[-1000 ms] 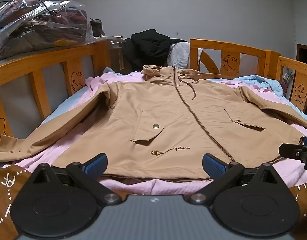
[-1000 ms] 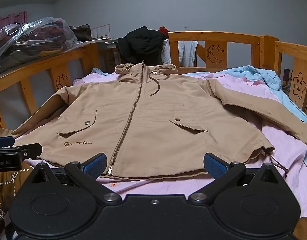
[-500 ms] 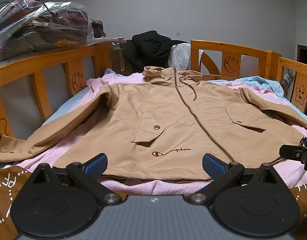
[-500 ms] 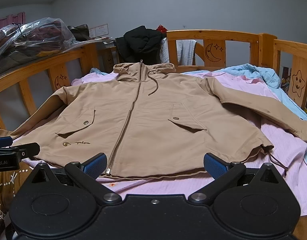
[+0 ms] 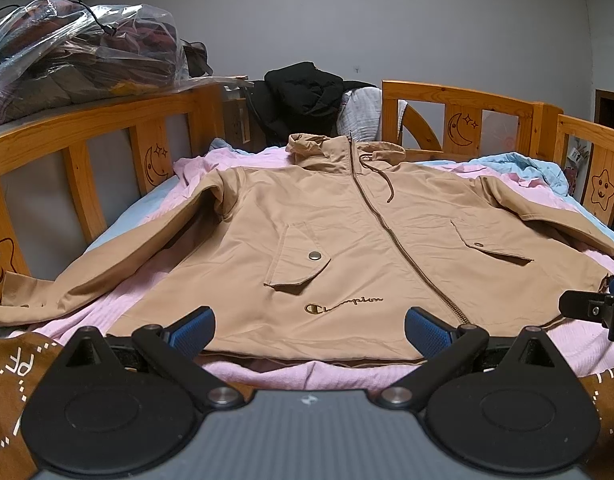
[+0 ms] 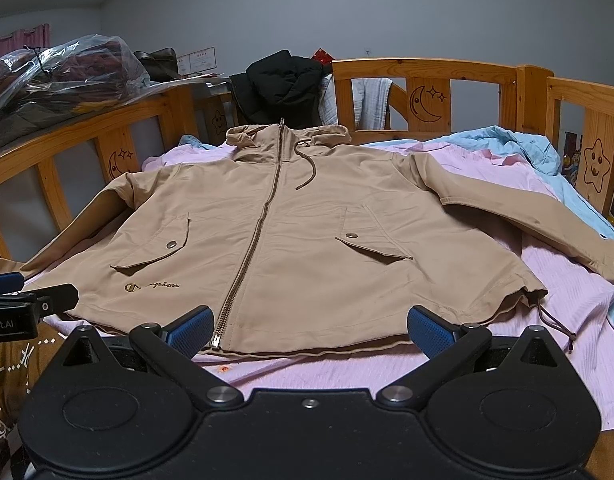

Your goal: Fold large clothes

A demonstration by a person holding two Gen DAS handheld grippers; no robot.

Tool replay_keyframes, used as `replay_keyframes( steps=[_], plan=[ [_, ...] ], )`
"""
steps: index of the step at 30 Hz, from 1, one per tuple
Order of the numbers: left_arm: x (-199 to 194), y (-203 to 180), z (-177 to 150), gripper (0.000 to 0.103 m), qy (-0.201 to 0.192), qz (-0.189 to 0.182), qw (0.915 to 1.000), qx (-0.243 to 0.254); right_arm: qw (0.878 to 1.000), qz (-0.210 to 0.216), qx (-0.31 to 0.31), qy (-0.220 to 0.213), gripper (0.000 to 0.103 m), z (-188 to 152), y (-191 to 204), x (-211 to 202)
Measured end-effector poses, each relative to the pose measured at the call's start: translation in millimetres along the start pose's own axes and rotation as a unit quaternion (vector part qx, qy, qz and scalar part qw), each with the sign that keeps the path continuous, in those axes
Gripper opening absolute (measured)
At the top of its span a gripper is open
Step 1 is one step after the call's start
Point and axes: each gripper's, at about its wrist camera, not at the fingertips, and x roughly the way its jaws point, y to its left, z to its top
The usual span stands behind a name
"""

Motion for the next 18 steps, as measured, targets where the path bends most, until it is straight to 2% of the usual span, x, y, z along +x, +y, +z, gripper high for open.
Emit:
replay_keyframes(
  steps=[18],
  plan=[
    [-2.4, 0.2, 1.4, 0.103, 0.000, 0.000, 1.0000, 0.001, 1.000, 0.000, 0.001, 0.001, 0.103, -0.1, -0.3, 0.5]
  ],
)
